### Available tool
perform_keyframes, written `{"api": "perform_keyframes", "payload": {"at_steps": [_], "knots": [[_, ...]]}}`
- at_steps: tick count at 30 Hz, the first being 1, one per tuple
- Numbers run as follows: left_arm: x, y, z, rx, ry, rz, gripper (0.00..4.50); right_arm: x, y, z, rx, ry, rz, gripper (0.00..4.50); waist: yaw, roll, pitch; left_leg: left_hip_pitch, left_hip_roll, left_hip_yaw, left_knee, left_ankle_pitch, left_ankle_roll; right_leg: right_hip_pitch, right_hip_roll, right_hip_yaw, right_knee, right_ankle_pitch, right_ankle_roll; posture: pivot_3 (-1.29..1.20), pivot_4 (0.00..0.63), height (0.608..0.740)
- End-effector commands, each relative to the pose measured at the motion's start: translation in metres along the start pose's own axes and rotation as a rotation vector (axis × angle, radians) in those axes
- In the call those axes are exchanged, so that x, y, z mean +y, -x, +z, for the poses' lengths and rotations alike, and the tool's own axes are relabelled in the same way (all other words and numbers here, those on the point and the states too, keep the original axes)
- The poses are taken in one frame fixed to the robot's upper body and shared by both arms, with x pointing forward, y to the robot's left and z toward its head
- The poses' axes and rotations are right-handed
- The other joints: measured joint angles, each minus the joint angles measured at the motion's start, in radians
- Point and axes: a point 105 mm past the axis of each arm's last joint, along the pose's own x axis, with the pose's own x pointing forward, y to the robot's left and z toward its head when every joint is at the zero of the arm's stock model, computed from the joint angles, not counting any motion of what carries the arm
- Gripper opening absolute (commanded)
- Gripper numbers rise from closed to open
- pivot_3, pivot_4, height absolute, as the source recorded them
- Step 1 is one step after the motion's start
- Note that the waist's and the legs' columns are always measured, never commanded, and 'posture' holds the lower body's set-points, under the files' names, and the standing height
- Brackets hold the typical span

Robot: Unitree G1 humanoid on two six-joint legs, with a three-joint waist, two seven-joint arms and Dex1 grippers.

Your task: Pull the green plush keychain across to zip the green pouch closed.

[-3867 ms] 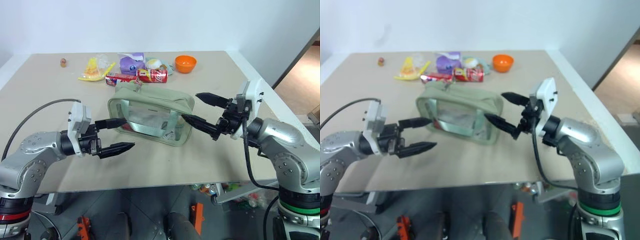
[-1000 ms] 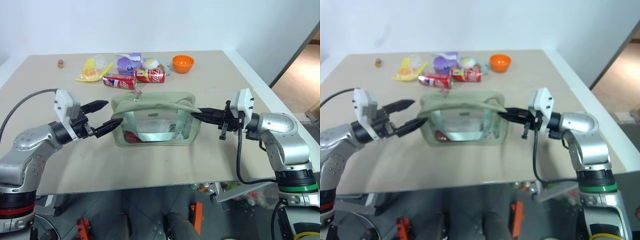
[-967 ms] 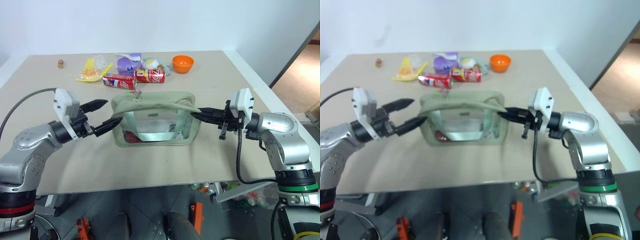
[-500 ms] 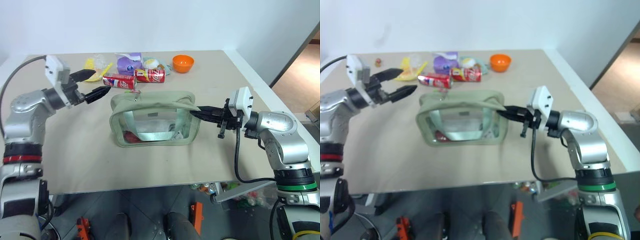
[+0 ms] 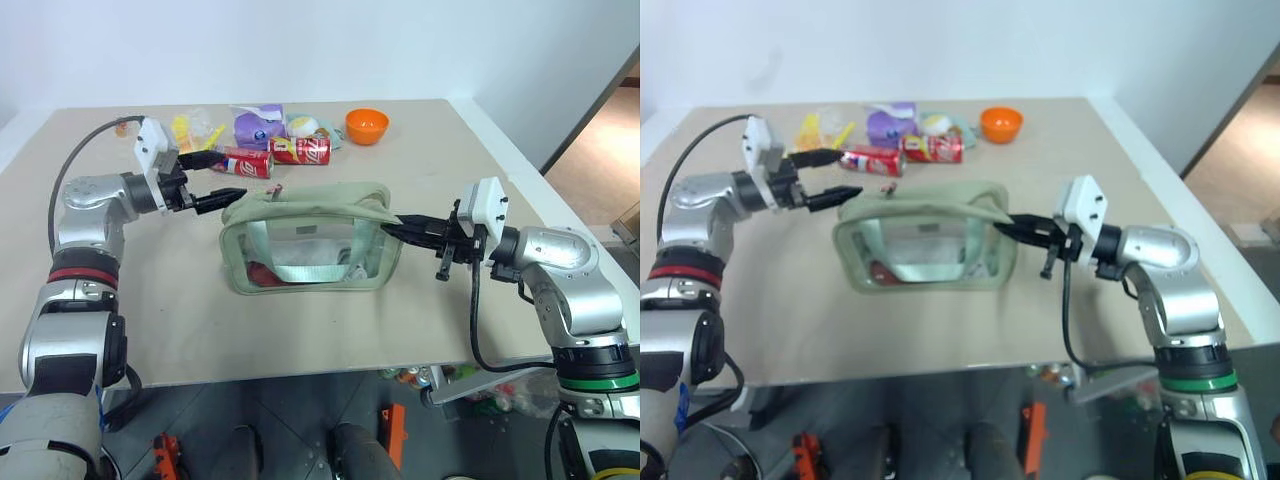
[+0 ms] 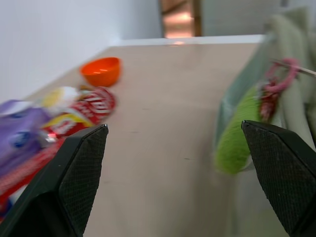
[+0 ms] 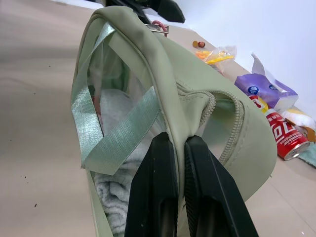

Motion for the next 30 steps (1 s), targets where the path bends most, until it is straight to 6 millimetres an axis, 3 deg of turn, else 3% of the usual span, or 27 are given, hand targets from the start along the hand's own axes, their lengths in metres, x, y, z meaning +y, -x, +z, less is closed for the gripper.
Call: {"api": "perform_keyframes", "payload": {"at_steps": [1,10,16,24,25,30], "knots": [[-0.012,-0.01,0.008,0.011,-0.018,-0.124,4.5,0.0,0.001,0.012,-0.026,0.043,-0.002,0.06,0.0,0.0,0.0,0.0,0.0,0.0,0.0,0.0,0.0,0.0,0.0,0.0,0.0,0.0,0.0,0.0,0.15,0.74],[-0.014,-0.004,0.023,0.024,-0.02,-0.178,4.5,0.001,0.001,0.01,-0.023,0.042,-0.002,0.06,-0.001,0.0,0.0,-0.001,0.0,0.0,0.0,0.0,0.0,-0.001,0.0,0.0,0.0,0.0,0.0,0.0,0.15,0.74],[-0.02,-0.005,0.015,0.069,-0.026,-0.225,4.5,0.001,0.001,0.009,-0.02,0.039,-0.004,0.06,0.001,0.0,0.0,-0.001,0.0,-0.001,0.0,0.0,0.0,-0.001,0.0,0.0,0.0,-0.001,0.0,0.0,0.15,0.74],[-0.028,-0.027,0.012,0.059,-0.083,-0.274,4.5,-0.002,0.003,0.008,-0.011,0.037,-0.017,0.06,0.001,0.0,0.0,-0.001,0.0,-0.001,0.001,0.0,0.0,-0.001,0.0,0.0,0.001,0.0,0.0,0.0,0.15,0.74],[-0.027,-0.028,0.013,0.055,-0.08,-0.271,3.96,-0.002,0.003,0.008,-0.01,0.037,-0.018,0.0,0.0,0.0,0.0,-0.001,0.0,-0.001,0.001,0.0,0.0,-0.001,0.0,0.0,0.001,0.0,0.0,0.0,0.15,0.74],[-0.026,-0.032,0.013,0.04,-0.07,-0.27,2.41,-0.003,0.004,0.007,-0.003,0.039,-0.022,0.0,0.0,0.0,0.0,-0.002,0.0,-0.001,0.001,0.0,0.0,-0.001,0.0,0.0,0.001,0.0,0.0,0.0,0.15,0.74]]}}
